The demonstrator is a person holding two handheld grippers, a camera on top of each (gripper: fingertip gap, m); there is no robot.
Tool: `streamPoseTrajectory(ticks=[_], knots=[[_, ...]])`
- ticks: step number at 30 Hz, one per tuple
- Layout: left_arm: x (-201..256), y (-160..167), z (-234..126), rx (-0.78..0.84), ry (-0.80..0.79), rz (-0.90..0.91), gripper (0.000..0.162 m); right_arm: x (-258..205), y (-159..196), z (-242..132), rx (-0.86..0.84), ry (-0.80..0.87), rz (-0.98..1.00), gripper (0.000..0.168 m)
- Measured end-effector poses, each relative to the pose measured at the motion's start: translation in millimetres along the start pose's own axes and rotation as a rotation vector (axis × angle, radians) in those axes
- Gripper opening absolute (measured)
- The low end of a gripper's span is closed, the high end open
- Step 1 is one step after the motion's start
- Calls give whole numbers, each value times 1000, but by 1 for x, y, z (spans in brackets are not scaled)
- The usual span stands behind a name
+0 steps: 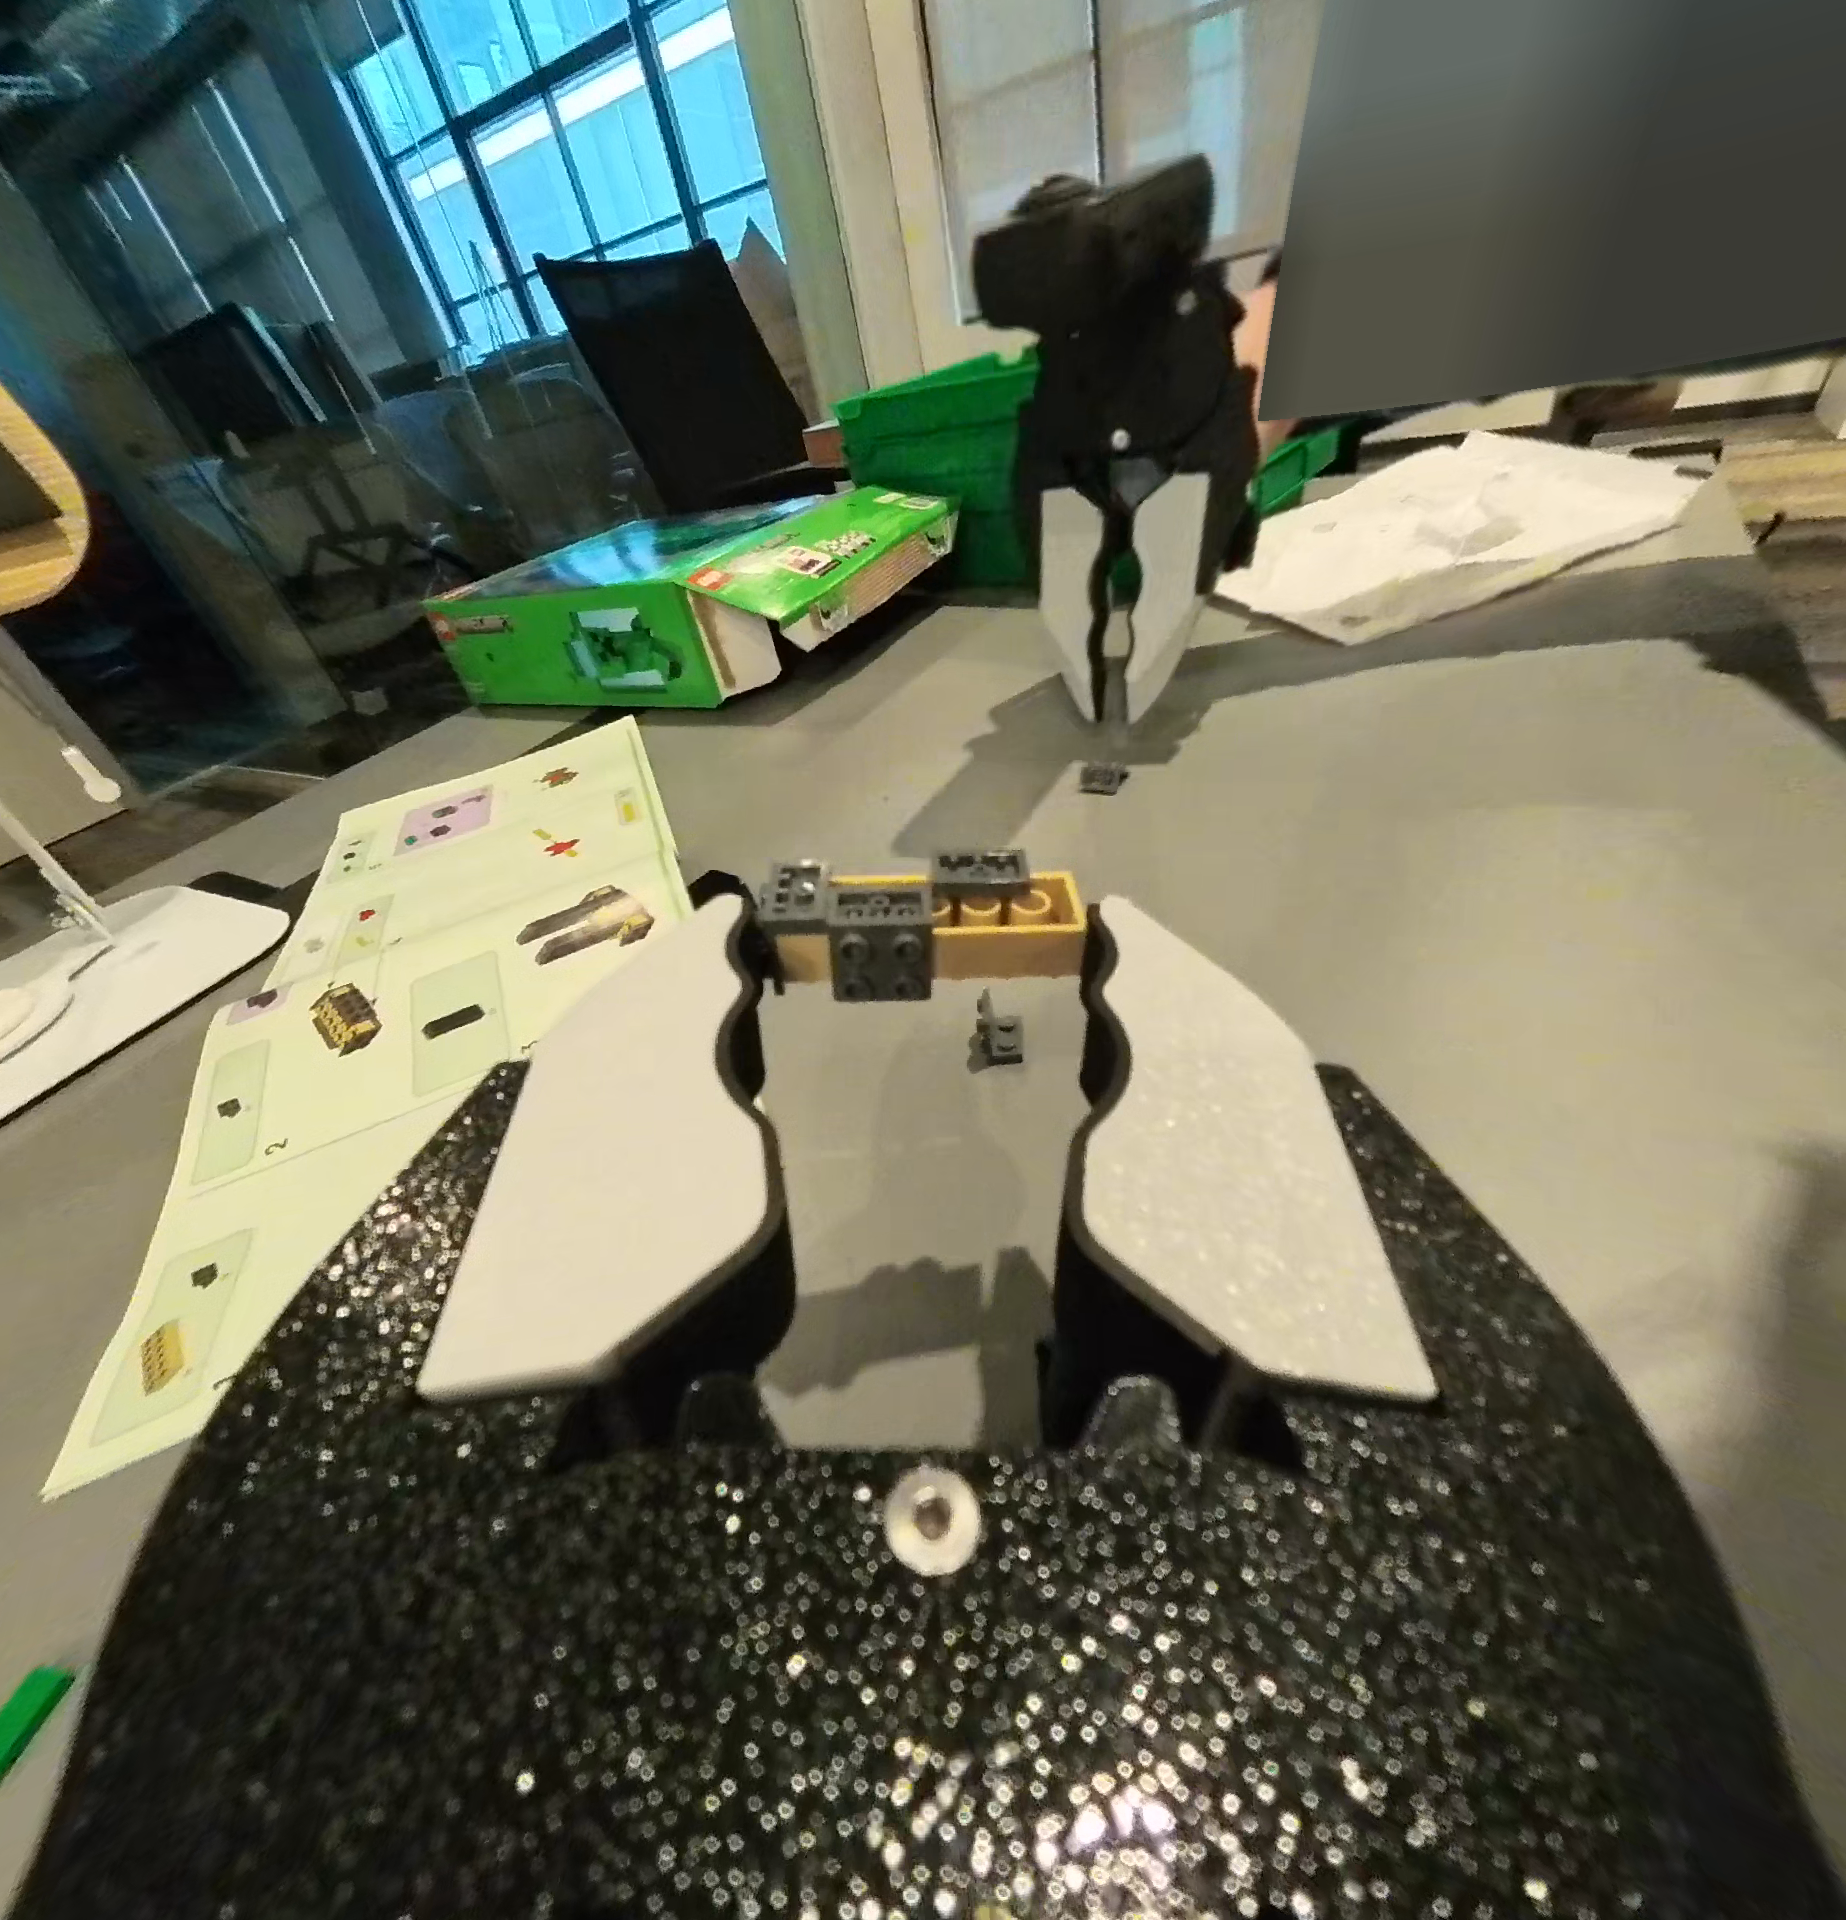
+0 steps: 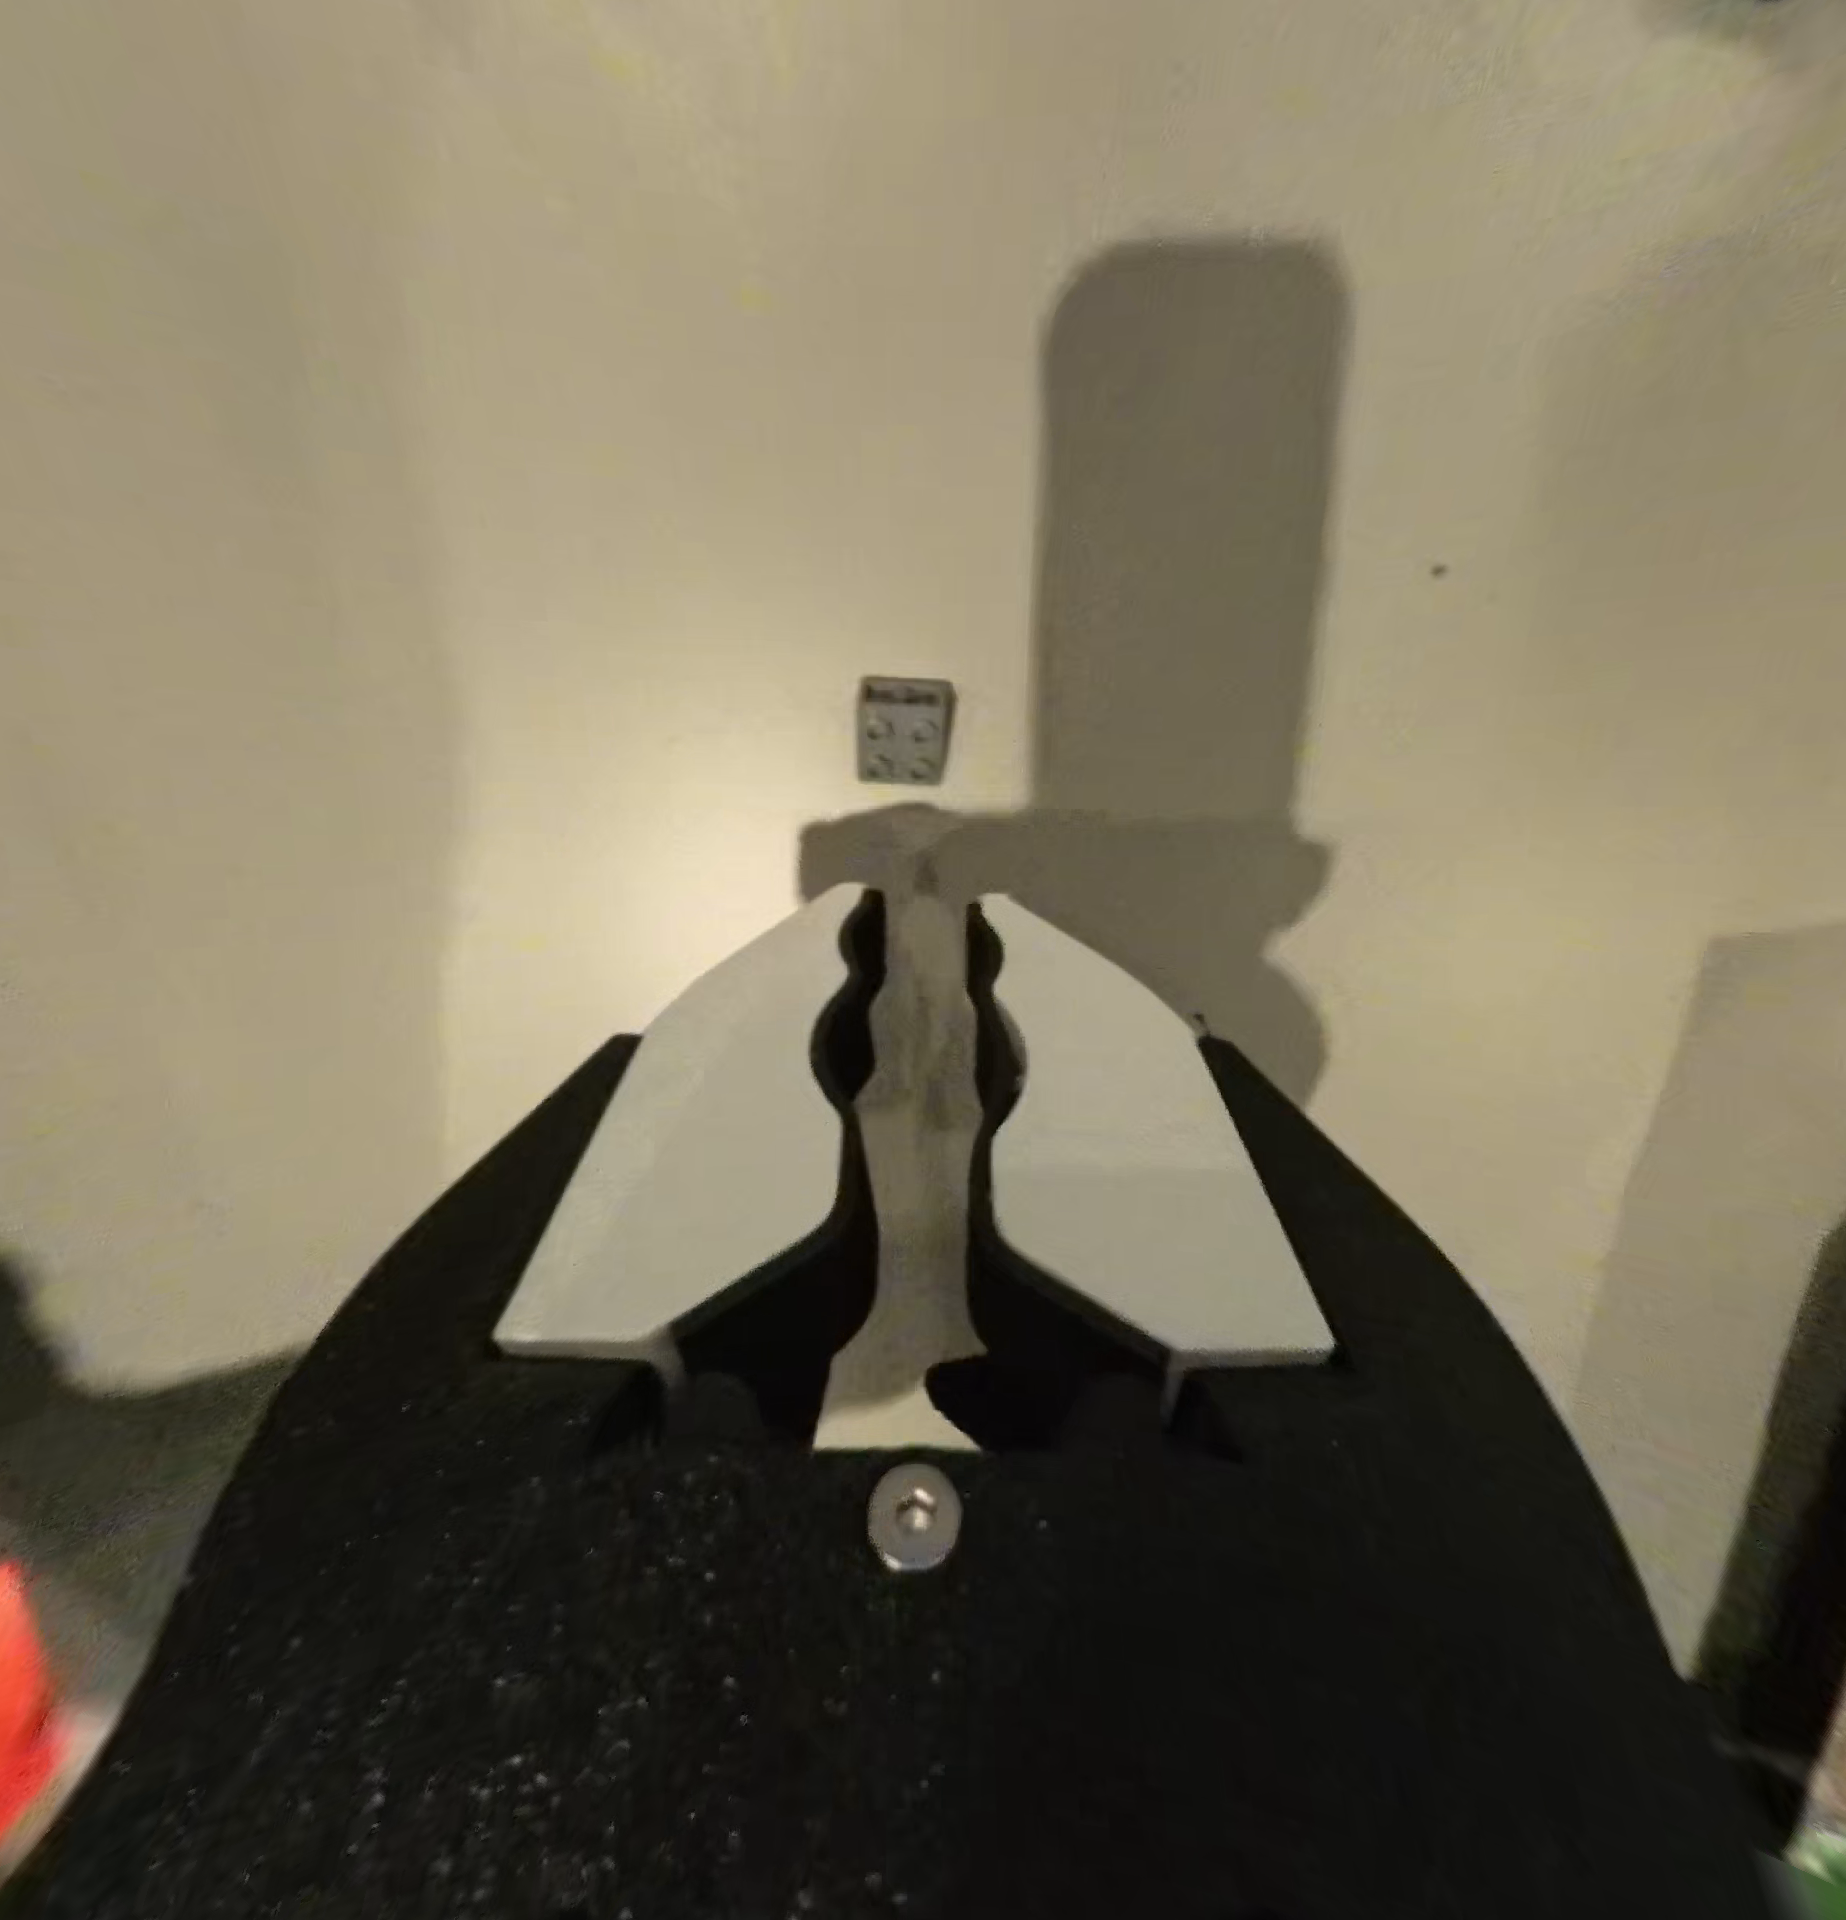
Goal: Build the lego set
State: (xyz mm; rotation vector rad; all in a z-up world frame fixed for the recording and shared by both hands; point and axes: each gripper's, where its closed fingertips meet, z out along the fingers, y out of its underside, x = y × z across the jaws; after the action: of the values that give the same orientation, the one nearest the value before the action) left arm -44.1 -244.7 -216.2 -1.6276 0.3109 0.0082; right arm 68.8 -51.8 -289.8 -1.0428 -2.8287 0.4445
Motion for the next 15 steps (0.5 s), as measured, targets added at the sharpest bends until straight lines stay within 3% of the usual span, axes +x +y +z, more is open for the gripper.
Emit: streamPoseTrajectory(ticks=[2,7,15], knots=[[1,0,1,-4,0,4,59,7,3,5,105,103,13,0],[-2,-1,1,7,-15,-7,59,18,-9,9,278,248,60,0],[-7,-3,-2,27,-27,-37,59,-8,-22,18,347,92,9,2]])
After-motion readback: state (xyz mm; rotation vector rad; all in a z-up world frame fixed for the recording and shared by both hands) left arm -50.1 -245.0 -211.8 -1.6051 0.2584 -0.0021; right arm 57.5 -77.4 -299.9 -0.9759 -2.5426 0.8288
